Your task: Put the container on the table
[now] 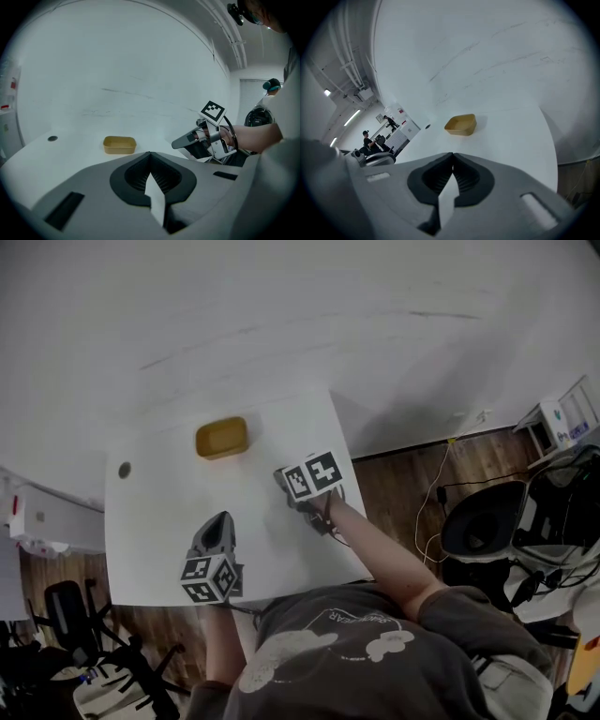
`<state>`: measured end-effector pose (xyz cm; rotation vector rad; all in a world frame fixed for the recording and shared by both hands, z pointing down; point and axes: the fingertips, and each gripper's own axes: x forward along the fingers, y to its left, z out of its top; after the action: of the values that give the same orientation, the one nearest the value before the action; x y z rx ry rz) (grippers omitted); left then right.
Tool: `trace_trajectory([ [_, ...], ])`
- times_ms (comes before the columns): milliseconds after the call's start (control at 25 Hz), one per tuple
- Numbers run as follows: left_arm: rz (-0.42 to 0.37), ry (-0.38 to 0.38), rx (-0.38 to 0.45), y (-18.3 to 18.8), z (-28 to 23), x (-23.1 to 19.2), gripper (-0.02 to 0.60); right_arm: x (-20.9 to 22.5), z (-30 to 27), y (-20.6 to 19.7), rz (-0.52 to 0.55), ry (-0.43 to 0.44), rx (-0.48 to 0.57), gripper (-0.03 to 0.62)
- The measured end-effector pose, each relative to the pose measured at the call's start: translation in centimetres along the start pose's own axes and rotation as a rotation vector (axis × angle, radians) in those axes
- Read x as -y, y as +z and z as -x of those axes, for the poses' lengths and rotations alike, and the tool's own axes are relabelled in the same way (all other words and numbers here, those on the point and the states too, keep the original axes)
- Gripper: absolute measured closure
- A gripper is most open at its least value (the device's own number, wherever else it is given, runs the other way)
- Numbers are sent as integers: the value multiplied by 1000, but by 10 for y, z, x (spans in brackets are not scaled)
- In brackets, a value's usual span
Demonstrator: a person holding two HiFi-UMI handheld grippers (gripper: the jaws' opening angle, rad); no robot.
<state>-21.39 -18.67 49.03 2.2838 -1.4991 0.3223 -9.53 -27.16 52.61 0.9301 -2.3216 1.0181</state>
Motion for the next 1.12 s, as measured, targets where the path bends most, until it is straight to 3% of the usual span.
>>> trace_trajectory([
  [480,3,37,6,-21,6,83,584,15,62,-59,80,68,-52,594],
  [760,53,126,11,-36,30,102,584,24,85,-83,54,116,-78,595],
  [1120,99,166,-4,-68,57,116,584,23,91,-112,39,150,-99,595],
])
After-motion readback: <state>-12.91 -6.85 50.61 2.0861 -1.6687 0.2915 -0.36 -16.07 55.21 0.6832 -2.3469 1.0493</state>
